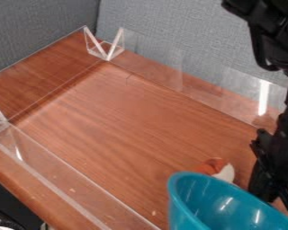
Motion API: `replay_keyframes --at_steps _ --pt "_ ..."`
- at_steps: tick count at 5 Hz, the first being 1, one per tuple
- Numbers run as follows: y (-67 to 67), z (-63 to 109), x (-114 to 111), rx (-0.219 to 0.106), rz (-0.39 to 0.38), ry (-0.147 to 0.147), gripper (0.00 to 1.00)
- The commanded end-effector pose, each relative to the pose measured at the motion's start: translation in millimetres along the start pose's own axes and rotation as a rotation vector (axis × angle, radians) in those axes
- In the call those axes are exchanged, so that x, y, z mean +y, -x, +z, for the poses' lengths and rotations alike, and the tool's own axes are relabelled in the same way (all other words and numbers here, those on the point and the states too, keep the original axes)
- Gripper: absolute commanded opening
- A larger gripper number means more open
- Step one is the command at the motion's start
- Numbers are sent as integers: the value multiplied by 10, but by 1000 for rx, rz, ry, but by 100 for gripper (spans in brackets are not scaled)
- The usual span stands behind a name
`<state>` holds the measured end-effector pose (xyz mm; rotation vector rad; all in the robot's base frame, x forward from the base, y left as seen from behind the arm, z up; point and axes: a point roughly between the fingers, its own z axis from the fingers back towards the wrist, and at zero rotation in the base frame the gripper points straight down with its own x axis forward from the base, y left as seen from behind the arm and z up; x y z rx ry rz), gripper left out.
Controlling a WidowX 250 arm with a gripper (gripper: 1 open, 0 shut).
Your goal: Put the mushroom in the blue bowl
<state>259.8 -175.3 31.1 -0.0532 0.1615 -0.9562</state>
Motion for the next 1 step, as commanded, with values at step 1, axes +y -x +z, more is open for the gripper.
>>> replay_keyframes --at_steps 1 --pt "-17 278 39 -85 8 -38 0"
